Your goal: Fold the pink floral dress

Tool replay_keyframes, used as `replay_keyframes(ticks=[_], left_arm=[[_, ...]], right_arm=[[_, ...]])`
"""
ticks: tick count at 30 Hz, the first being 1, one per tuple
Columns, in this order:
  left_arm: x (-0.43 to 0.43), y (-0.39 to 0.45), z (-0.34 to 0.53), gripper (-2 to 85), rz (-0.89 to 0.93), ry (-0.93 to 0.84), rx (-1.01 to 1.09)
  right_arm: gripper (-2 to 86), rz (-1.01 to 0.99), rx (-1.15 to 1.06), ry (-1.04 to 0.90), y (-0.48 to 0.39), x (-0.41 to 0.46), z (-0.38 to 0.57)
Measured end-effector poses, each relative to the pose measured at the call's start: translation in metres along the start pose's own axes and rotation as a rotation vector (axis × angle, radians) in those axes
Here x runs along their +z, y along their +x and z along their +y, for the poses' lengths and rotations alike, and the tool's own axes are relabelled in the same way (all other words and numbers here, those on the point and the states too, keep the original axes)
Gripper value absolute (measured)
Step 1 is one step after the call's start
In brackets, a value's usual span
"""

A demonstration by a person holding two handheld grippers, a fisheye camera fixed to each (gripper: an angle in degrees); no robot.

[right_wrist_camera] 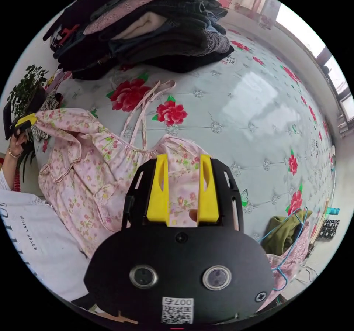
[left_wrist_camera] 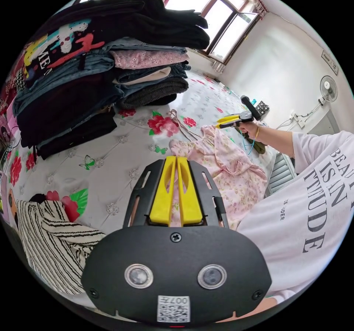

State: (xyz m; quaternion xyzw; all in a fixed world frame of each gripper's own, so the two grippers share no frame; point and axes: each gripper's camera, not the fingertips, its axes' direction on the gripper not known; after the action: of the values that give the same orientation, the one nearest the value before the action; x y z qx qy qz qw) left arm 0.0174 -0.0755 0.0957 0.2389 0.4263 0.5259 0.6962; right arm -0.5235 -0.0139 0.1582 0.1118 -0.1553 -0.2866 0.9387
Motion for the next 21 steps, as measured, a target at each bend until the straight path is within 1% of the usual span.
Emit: replay_keyframes(ticks=[4, 5, 6, 8, 10, 12, 14, 17, 21], left_arm=[[0.008, 0.01, -0.003, -1.0, -0.003, -0.029, -0.017], [0.011, 0.013, -0.003, -1.0, 0.0, -0.036, -0.019], [0.013, 0.016, -0.003, -1.0, 0.002, -0.045, -0.019], [0.015, 0.02, -0.003, -1.0, 0.005, -0.056, -0.019], [0.014, 0.023, 0.0, -1.0, 0.006, -0.056, -0.027], [0.006, 0.031, 0.004, -1.0, 0.018, -0.034, -0.026], [-0.005, 0.041, 0.01, -1.0, 0.03, -0.013, -0.01], [-0.029, 0.064, 0.026, -1.0, 0.044, 0.02, 0.034], [-0.058, 0.105, 0.057, -1.0, 0.044, 0.004, 0.088]], right_arm=[[6.1, 0.027, -0.066, -0.079, 0.0, 0.042, -0.025], [5.2, 0.0, -0.073, -0.116, 0.001, 0.054, -0.029], [4.4, -0.039, -0.085, -0.066, 0.002, 0.051, -0.028], [1.7, -0.058, -0.014, -0.041, 0.011, 0.053, -0.028], [0.7, -0.087, -0.023, -0.076, 0.012, 0.052, -0.027], [0.2, -0.073, -0.041, -0.016, 0.008, 0.035, -0.015], [-0.1, -0.066, -0.04, 0.103, 0.003, -0.008, 0.013], [-0.2, -0.055, -0.036, 0.211, -0.01, -0.064, 0.066], [-0.2, -0.037, -0.052, 0.261, -0.038, -0.115, 0.142]])
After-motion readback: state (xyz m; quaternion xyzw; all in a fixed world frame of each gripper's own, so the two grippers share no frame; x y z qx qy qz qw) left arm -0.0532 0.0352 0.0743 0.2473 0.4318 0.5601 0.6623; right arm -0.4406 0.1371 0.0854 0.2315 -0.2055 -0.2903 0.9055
